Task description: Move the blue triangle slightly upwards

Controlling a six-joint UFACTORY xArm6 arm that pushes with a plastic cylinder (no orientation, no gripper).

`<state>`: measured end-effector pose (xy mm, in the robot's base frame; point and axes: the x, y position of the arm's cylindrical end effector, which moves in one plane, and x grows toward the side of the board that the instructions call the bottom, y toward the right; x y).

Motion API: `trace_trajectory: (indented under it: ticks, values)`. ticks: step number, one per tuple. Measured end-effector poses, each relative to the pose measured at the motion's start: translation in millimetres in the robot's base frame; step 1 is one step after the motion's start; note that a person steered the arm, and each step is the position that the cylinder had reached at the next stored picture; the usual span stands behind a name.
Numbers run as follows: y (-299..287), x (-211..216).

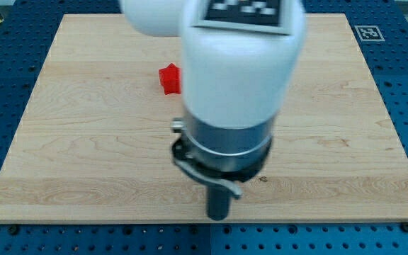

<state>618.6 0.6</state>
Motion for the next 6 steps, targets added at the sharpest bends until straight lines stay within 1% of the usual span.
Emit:
trace_trajectory:
  ticks: [1, 3, 5, 6]
  values:
    - [-15, -4]
    - [9, -7]
    - [8, -29]
    - [8, -30]
